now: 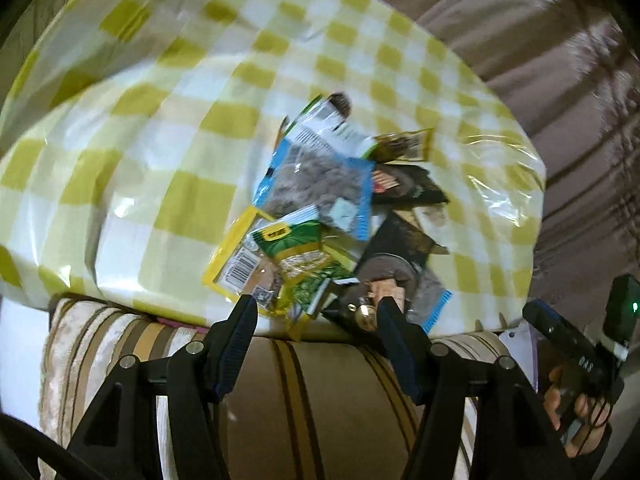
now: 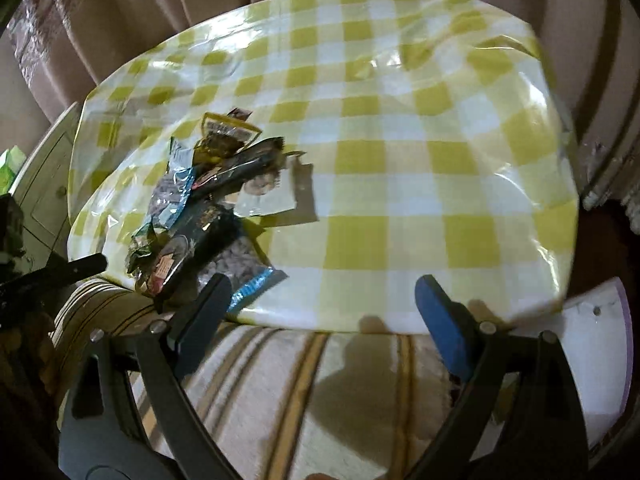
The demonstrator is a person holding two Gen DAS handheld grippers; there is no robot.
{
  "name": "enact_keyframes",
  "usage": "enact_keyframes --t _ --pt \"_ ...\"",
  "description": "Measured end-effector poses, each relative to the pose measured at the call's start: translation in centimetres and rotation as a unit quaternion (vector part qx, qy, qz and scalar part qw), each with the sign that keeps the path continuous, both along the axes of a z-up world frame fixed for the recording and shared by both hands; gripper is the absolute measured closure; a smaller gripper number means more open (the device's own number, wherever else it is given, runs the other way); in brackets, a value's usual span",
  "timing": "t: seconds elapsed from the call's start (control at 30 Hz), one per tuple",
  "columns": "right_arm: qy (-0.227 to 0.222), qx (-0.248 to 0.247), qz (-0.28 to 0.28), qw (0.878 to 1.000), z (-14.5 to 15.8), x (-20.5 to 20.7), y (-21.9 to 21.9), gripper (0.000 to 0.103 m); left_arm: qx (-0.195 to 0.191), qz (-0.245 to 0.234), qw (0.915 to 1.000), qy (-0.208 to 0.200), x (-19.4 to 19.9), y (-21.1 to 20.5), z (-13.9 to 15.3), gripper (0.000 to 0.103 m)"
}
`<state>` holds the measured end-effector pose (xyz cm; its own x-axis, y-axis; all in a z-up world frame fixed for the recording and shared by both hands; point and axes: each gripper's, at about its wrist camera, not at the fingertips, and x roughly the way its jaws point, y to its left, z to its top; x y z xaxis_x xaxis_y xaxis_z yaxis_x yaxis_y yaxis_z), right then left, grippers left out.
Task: Organize snacks
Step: 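Grasp the green pea packet with the left tool while the right tool grasps the blue seed bag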
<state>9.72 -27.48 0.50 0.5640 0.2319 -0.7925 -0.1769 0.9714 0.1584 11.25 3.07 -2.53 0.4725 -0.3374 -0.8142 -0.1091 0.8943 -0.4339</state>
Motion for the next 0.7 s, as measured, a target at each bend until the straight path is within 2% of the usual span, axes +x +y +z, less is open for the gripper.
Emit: enact_keyframes --t 0.13,0.27,0.57,0.63,0.7 --pt "0.009 0.002 0.005 1.000 -0.8 1.0 1.0 0.009 -0.007 0.008 0.9997 0.022 1.7 0.2 -1.3 0.040" --pt "0.016 0.001 0.004 1.000 -1.2 1.8 1.5 0.009 0.005 0.010 0.9993 0.035 3.5 -0.4 -1.9 0.040" --pt "0.021 -0.002 0.002 1.000 -1.9 3.4 2.6 0.009 0.082 -0.005 0.9953 0.052 5.7 -2.9 -3.1 0.041" --pt "0.023 -0.001 0.002 1.000 -1.9 3.7 2.9 0.009 0.099 -0.011 0.9936 0.052 5.9 -3.4 -3.2 0.044" --pt "0.023 -0.001 0.003 1.000 -2.0 3.8 3.3 0.009 0.115 -0.011 0.9919 0.053 5.8 -3.6 -3.3 0.058"
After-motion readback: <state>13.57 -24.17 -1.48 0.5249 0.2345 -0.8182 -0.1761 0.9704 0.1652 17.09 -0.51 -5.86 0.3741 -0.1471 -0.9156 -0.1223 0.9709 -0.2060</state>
